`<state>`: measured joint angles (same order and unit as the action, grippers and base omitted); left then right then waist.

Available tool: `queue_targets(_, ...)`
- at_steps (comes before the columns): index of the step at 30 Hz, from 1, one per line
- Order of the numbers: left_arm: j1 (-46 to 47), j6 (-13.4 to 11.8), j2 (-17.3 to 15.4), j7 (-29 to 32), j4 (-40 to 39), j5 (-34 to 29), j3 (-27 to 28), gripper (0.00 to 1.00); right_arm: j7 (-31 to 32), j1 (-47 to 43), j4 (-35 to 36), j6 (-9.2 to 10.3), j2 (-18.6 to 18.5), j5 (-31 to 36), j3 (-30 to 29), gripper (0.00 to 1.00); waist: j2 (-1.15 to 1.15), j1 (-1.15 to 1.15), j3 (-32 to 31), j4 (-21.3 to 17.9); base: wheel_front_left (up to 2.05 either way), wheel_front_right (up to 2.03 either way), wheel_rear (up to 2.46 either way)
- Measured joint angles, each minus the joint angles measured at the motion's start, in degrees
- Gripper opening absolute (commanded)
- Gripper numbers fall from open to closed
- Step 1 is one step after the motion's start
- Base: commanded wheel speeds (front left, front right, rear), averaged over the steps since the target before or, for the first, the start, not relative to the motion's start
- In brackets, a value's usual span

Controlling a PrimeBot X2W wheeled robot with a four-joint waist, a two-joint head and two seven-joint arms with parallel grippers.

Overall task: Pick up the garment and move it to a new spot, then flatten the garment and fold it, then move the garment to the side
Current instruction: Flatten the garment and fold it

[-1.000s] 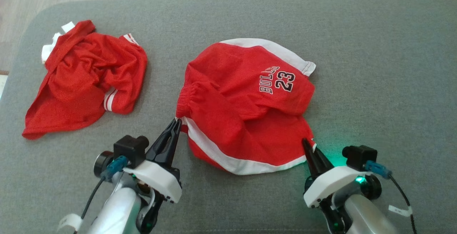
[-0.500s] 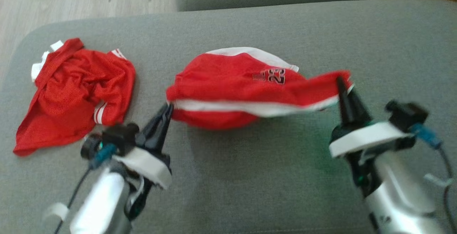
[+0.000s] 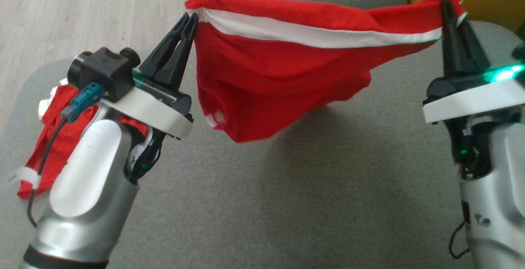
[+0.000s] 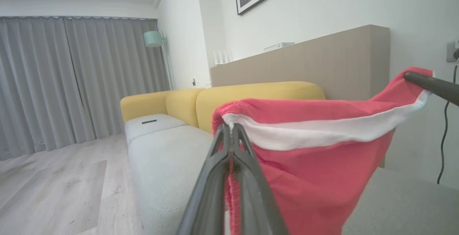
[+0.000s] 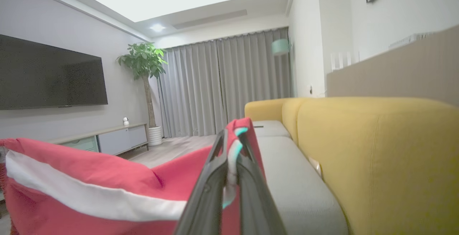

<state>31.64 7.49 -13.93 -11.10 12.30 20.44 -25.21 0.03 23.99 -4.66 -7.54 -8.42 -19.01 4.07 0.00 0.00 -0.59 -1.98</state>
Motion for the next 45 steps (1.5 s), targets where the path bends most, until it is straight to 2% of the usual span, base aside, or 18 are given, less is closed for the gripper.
queue_targets(4, -1.26, -0.05, -1.74, 3.71, -6.76, 1.19, -0.15, 0.00, 4.90, -2.08, 8.48, 0.00, 1.82, 2.44, -2.53, 0.00, 0.00, 0.00, -0.65, -0.73, 0.00, 0.00, 0.00)
queue_targets(9, -6.49, -2.26, -4.78, 9.17, -15.45, 2.42, 0.30, 0.00, 10.77, -8.90, 16.40, 0.00, 4.44, 4.46, -5.16, 0.00, 0.00, 0.00, 0.02, -1.66, 0.00, 0.00, 0.00)
queue_targets(12, -6.53, -2.54, -5.81, 12.02, -18.51, 3.25, 0.85, 0.00, 12.33, -9.43, 18.63, 0.00, 5.03, 4.80, -6.22, 0.00, 0.00, 0.00, 1.94, -1.93, 0.00, 0.00, 0.00)
queue_targets(15, -3.02, -2.41, -6.55, 14.52, -17.98, 3.41, 1.36, 0.00, 12.95, -5.65, 17.67, 0.00, 5.08, 5.66, -6.41, 0.00, 0.00, 0.00, 4.91, -2.23, 0.00, 0.00, 0.00)
queue_targets(18, 4.80, -1.56, -6.69, 15.57, -13.62, 3.83, 1.29, 0.00, 12.58, 2.99, 12.34, 0.00, 5.11, 6.39, -6.27, 0.00, 0.00, 0.00, 8.66, -2.69, 0.00, 0.00, 0.00)
queue_targets(22, 18.43, -0.46, -6.88, 14.75, -3.85, 3.32, -0.26, 0.00, 9.42, 18.48, -0.34, 0.00, 3.63, 7.10, -6.39, 0.00, 0.00, 0.02, 14.13, -3.49, 0.00, 0.00, 0.00)
queue_targets(28, 37.75, 0.08, -4.22, 7.33, 11.62, 2.76, -1.97, 0.00, -0.91, 40.48, -20.50, 0.00, 1.74, 7.05, -6.90, 0.00, 0.00, 0.03, 21.55, -4.53, 0.00, 0.00, 0.00)
queue_targets(32, 45.69, 0.08, -1.64, 2.58, 19.29, 2.85, -2.41, 0.00, -7.91, 49.71, -30.19, 0.00, 0.73, 8.23, -7.31, 0.00, 0.00, 0.02, 24.58, -4.68, 0.00, 0.00, 0.00)
queue_targets(38, 45.99, 0.09, 1.13, -2.66, 28.28, 5.70, -5.24, 0.00, -11.47, 50.37, -43.90, 0.00, 0.51, 8.50, -5.75, 0.00, 0.00, 0.01, 26.32, -4.04, 0.00, 0.00, 0.00)
queue_targets(45, 33.95, 0.08, 1.82, -3.37, 29.45, 6.90, -10.20, 0.00, -11.52, 41.99, -54.09, 0.00, -0.66, 5.69, 1.75, 0.00, 0.00, 0.01, 25.79, -3.25, 0.00, 0.00, 0.00)
